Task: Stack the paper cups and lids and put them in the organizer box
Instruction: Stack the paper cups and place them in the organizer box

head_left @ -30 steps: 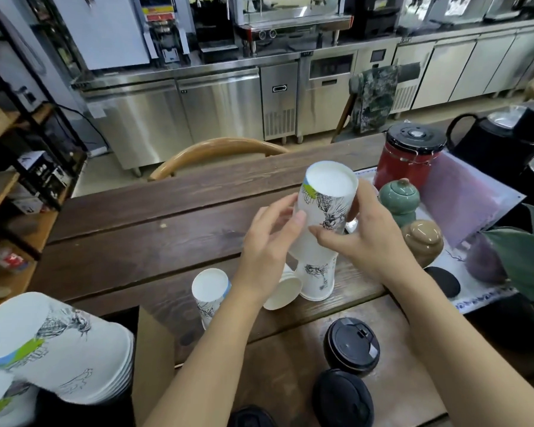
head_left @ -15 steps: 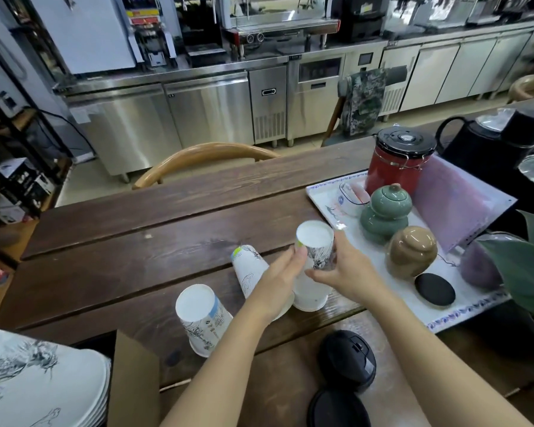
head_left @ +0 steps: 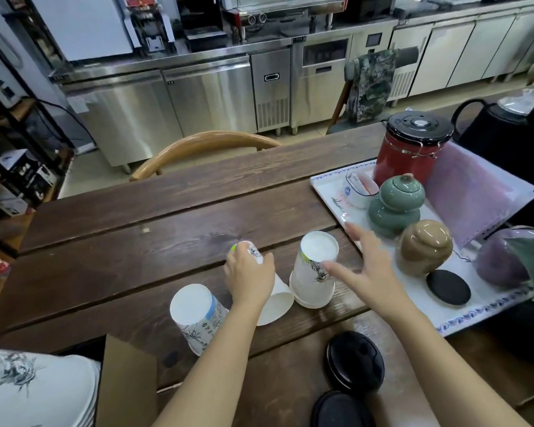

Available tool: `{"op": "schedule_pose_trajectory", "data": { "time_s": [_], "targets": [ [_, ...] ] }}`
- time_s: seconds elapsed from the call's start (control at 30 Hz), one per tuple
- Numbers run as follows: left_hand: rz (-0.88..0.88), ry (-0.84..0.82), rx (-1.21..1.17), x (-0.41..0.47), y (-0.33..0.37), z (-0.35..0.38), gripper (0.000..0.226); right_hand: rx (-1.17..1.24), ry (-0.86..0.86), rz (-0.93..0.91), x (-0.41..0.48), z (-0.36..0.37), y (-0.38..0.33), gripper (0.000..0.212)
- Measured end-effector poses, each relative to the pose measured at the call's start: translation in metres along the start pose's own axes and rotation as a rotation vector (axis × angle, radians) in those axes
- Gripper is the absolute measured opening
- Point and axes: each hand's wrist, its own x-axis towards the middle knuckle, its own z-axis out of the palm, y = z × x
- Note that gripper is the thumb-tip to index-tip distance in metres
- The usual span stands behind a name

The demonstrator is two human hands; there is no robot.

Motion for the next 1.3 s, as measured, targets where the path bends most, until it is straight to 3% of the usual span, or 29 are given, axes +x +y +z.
{"op": "schedule_pose_trajectory", "data": {
  "time_s": [0.1,0.2,0.33,0.43,0.53,0.6,0.73,0.9,1.07,1.3],
  "targets": [
    [-0.263,-0.096,-0.064,0.009,-0.013,0.009,0.083,0.073,0.23,-0.168,-0.003,-0.003,-0.012,0.054],
    [-0.401,-0.143,-0.225,0.013,-0.025,0.013,0.094,0.029,0.333,-0.296,-0.013,0.009,-0.011,0.032],
    [-0.485,-0.157,-0.358,0.014,-0.03,0.012,0.087,-0.142,0.125,-0.353,-0.034,0.043,-0.007,0.022],
    [-0.534,-0.168,-0.487,0.006,-0.032,0.01,0.075,-0.205,-0.065,-0.172,-0.041,0.071,-0.009,0.037],
    [-0.527,-0.161,-0.564,-0.003,-0.037,0.005,0.071,-0.043,-0.206,0.103,-0.041,0.085,-0.017,0.042],
    [-0.485,-0.169,-0.607,-0.011,-0.039,0.0,0.069,0.096,-0.247,0.192,-0.041,0.086,-0.023,0.03],
    [-0.272,-0.102,-0.719,-0.031,-0.031,-0.018,0.069,0.162,-0.3,0.119,-0.042,0.073,-0.04,0.021],
    [0.129,-0.043,-0.881,-0.063,0.009,-0.049,0.078,0.096,-0.153,-0.144,-0.039,0.034,-0.079,0.046],
    [0.464,-0.144,-0.877,-0.061,0.058,-0.061,0.086,0.141,0.045,-0.338,-0.02,-0.008,-0.095,0.057],
    [0.518,-0.3,-0.594,-0.031,0.048,-0.007,0.078,0.185,-0.065,-0.188,-0.001,-0.018,-0.048,0.056]
  ]
}}
